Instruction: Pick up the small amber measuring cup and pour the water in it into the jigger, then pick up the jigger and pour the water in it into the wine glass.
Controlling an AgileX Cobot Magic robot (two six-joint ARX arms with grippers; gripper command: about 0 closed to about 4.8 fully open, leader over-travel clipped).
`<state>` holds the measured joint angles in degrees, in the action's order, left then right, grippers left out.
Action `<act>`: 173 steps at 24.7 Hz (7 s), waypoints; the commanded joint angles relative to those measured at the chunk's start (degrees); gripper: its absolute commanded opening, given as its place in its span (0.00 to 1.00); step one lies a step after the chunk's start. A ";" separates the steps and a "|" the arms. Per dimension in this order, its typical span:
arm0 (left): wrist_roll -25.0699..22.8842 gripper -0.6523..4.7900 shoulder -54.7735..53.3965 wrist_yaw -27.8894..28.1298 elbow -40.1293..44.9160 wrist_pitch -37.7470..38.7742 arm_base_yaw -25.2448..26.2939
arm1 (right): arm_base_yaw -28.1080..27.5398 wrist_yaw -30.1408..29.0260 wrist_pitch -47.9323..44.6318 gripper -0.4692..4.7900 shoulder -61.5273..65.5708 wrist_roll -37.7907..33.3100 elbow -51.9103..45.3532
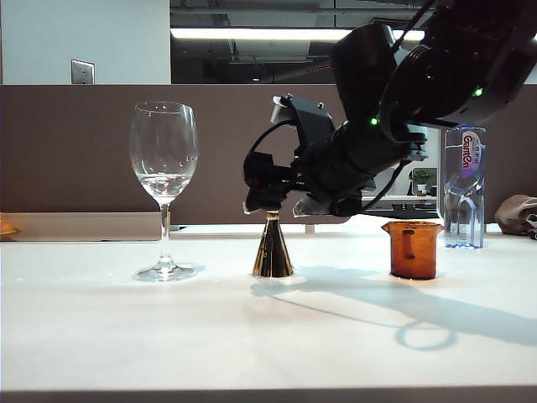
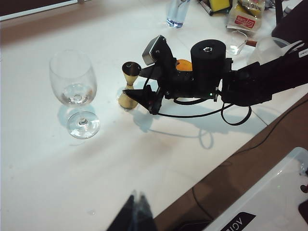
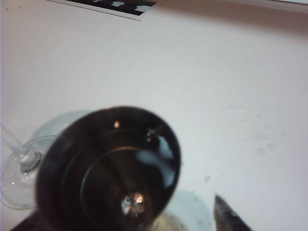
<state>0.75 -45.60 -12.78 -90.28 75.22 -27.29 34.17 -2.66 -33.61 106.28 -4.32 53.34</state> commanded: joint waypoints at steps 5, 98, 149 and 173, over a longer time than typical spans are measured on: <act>-0.28 0.12 0.00 -0.07 -0.11 -0.74 0.04 | 0.35 -0.07 -0.94 0.76 1.66 -0.26 1.53; -0.28 0.12 0.00 -0.07 -0.11 -0.74 0.04 | 0.50 -1.29 -2.60 0.16 7.13 -0.15 5.86; -0.28 0.12 0.00 -0.07 -0.11 -0.74 0.04 | 5.33 5.81 35.41 0.09 -3.65 20.20 35.39; -0.28 0.12 -0.02 -0.07 -0.11 -0.74 0.04 | 8.96 14.32 38.73 0.09 3.10 43.60 43.25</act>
<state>0.75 -45.58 -12.80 -90.28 75.22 -27.29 42.87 10.94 5.80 109.58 36.27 96.27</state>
